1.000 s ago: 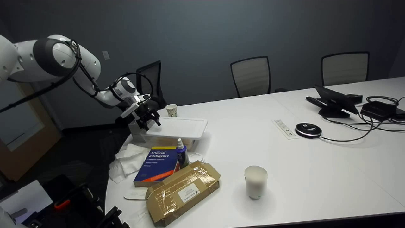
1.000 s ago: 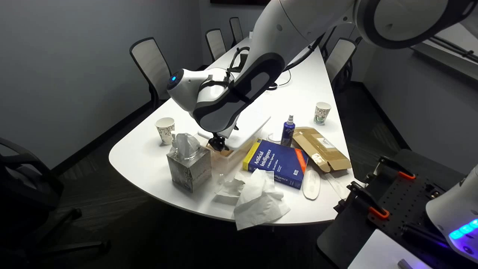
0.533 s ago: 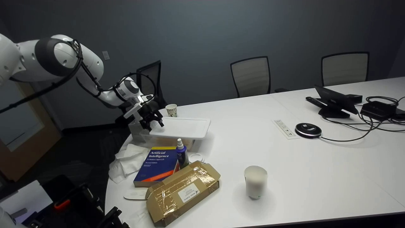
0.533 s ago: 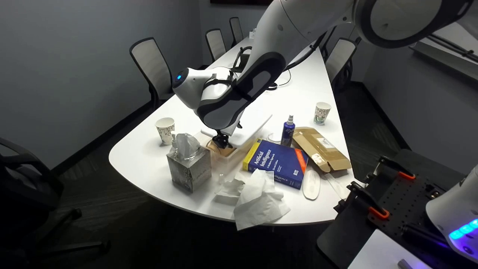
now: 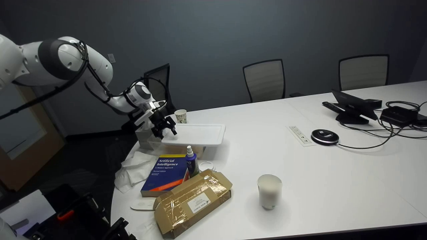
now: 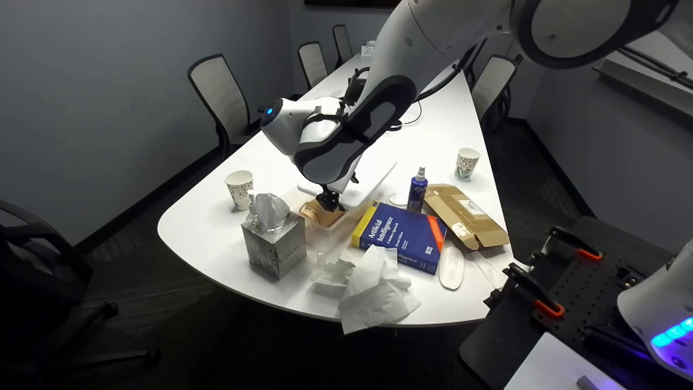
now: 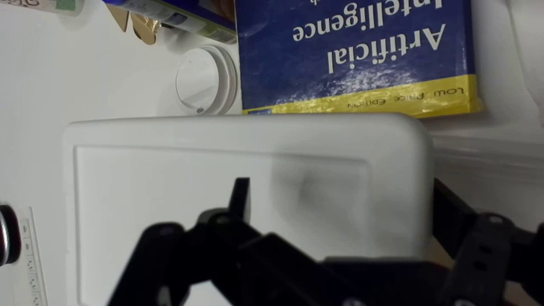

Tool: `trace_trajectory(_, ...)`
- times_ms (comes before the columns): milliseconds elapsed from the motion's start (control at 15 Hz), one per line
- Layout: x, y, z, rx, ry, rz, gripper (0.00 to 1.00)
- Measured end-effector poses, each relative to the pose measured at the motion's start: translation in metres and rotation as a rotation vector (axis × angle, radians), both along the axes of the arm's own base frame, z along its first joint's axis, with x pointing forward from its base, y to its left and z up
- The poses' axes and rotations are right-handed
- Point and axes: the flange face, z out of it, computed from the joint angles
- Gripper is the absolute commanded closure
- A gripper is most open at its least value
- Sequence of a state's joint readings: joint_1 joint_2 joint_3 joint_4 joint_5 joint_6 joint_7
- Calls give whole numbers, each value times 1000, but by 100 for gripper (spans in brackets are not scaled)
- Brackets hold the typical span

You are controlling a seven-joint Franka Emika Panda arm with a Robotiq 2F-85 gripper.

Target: Open the white lid of the clear lunch box, pick up the blue bottle and put it inside the lunchbox

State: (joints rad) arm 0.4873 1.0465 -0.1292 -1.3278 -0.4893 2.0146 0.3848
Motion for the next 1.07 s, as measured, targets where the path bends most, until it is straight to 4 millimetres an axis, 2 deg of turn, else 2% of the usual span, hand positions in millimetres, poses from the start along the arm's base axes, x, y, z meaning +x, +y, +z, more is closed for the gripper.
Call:
trace_trajectory(333, 1, -5, -1, 0, 2, -7, 0)
trace_trajectory(533, 4, 12, 4, 89, -33, 6, 0)
trace_trajectory(800, 15, 42, 35, 273, -132, 17, 0)
trace_trajectory(933, 17, 44, 55, 321, -175, -5, 0)
trace_trajectory(1067, 15, 37, 75, 343, -211, -55, 0)
